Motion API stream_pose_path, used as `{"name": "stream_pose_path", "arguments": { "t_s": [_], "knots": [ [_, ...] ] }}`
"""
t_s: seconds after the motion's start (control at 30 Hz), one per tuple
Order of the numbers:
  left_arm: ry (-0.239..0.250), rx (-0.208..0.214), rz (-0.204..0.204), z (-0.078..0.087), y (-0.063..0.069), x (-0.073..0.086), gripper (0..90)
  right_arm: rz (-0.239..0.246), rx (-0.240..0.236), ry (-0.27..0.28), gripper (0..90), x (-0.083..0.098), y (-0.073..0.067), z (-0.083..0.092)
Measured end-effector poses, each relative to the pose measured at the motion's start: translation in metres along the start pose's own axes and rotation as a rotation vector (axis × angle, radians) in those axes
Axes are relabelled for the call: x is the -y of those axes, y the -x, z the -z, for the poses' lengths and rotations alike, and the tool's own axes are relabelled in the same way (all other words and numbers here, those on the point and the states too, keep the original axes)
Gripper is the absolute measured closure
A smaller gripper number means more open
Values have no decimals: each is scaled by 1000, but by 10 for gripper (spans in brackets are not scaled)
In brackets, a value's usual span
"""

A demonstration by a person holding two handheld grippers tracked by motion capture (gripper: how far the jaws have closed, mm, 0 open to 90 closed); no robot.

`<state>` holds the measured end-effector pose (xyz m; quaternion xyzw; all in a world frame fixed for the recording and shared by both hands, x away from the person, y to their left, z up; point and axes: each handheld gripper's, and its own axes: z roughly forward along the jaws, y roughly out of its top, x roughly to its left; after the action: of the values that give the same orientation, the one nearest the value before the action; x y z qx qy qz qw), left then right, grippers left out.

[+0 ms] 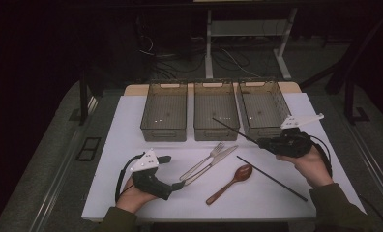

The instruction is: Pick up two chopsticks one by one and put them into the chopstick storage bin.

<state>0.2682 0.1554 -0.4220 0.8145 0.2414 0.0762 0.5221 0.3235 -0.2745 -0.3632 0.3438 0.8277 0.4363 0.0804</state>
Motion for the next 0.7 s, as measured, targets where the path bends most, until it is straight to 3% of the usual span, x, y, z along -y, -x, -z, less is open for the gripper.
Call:
{"name": "stream_pose_path", "arguments": {
  "t_s": [0.7],
  "knots": [
    [-2, 4, -7, -3, 1, 0, 0, 25, 16, 7, 846, -50, -11, -34]
  ]
}}
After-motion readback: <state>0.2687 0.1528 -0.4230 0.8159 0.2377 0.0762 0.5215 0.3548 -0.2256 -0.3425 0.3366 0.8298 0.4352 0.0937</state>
